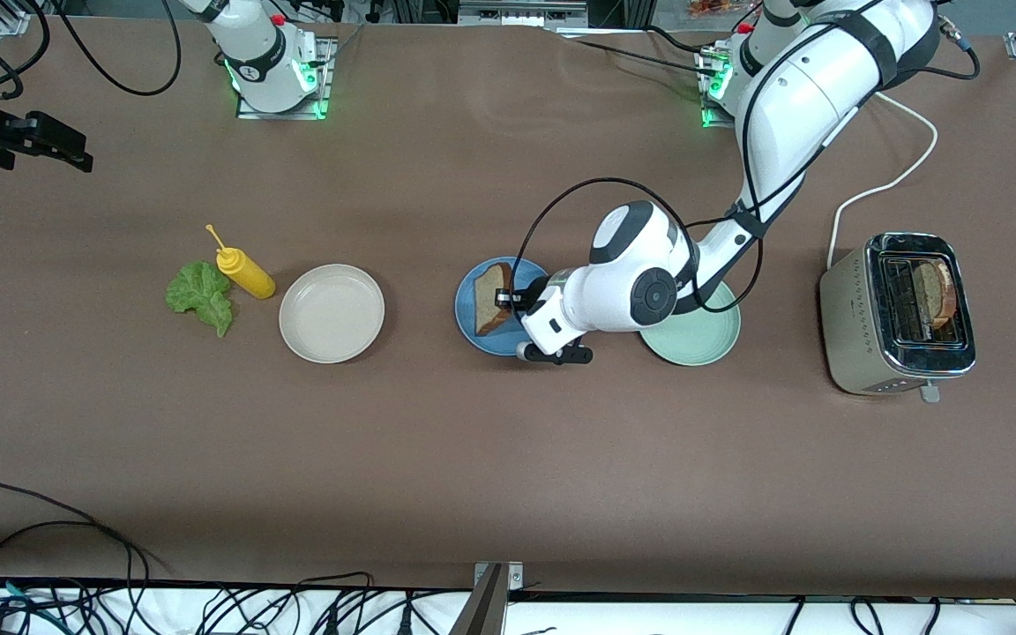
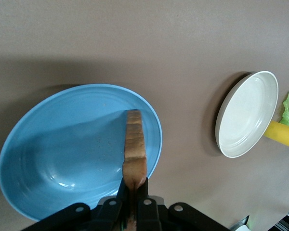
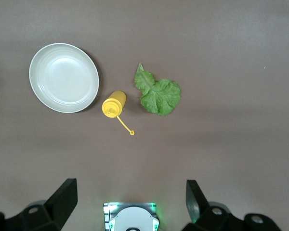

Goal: Make sandwich in blue plate with both arms
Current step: 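Lay the bread flat on the blue plate and open the left gripper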

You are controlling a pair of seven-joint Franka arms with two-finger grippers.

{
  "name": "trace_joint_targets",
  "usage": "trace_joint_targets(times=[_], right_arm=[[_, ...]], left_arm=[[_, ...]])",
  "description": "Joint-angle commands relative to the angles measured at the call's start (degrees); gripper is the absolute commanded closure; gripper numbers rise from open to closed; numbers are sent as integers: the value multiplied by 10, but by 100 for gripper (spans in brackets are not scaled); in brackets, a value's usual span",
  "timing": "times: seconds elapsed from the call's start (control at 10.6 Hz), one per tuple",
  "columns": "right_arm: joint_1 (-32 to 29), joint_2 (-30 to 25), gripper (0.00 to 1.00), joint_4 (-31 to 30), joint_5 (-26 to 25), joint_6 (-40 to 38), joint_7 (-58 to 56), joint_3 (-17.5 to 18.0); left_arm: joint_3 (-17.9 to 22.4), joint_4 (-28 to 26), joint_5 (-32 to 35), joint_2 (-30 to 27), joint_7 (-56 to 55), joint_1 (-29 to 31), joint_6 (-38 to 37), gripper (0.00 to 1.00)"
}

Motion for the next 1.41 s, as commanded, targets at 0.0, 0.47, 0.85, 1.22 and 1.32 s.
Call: trace_joint_targets(times=[0.0,0.47,0.85,1.22,1.32], right_arm=[[0,0,0,10,-3,-8,3,1],[0,1,0,10,-3,-7,3,0],[0,1,0,10,-3,-6,3,0],[-2,17,0,-6,-2,-15,-11,-3],[-4,34,0,-7,-2,-14,-50,-16]], left_arm=[[6,4,-10,0,6,0,4,53],[12,5,60,-6,-4,0,3,0],[12,6,120,-31,-6,11,-17,0],[38,5,127,-83,-5,16,-71,0],[53,4,128,-102,-5,10,-88,0]])
